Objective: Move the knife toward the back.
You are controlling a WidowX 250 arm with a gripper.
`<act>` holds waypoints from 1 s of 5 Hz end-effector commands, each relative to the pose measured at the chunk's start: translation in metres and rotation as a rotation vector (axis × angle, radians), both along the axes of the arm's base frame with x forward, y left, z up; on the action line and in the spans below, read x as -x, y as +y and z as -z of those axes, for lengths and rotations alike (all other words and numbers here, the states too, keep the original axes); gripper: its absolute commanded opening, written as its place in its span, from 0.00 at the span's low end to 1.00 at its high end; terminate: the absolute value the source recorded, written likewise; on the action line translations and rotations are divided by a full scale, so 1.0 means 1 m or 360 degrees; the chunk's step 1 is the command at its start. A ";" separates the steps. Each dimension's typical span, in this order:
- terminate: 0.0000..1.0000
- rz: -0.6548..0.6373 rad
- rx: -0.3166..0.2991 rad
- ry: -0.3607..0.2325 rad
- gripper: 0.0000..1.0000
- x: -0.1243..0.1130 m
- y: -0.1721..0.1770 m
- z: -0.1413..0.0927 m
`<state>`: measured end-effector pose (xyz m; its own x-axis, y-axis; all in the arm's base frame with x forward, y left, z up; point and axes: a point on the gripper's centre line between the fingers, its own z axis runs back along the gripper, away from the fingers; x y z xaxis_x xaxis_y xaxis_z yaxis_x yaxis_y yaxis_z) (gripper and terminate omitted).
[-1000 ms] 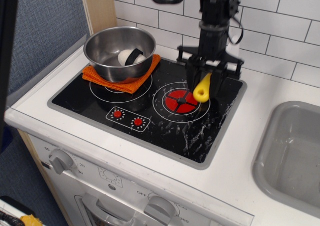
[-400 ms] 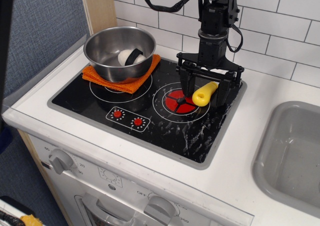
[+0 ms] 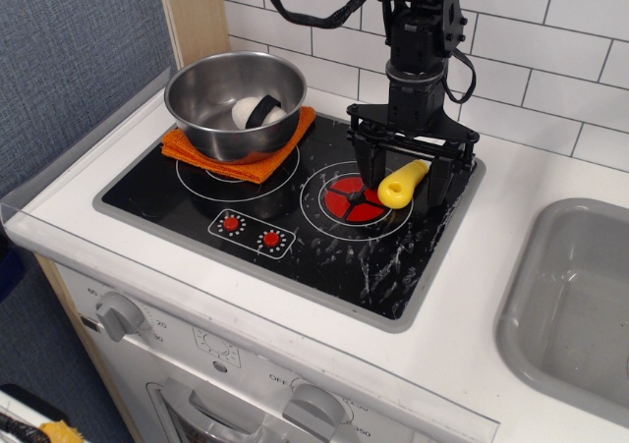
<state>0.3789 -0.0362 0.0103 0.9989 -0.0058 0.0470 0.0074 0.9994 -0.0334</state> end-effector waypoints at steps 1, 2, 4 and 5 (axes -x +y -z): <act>0.00 0.0108 -0.0098 -0.0114 1.00 -0.007 0.013 -0.021; 0.00 0.0127 -0.0091 -0.0110 1.00 -0.007 0.013 -0.021; 0.00 0.0135 -0.0101 -0.0047 1.00 -0.005 0.013 -0.022; 1.00 0.0135 -0.0101 -0.0047 1.00 -0.005 0.013 -0.022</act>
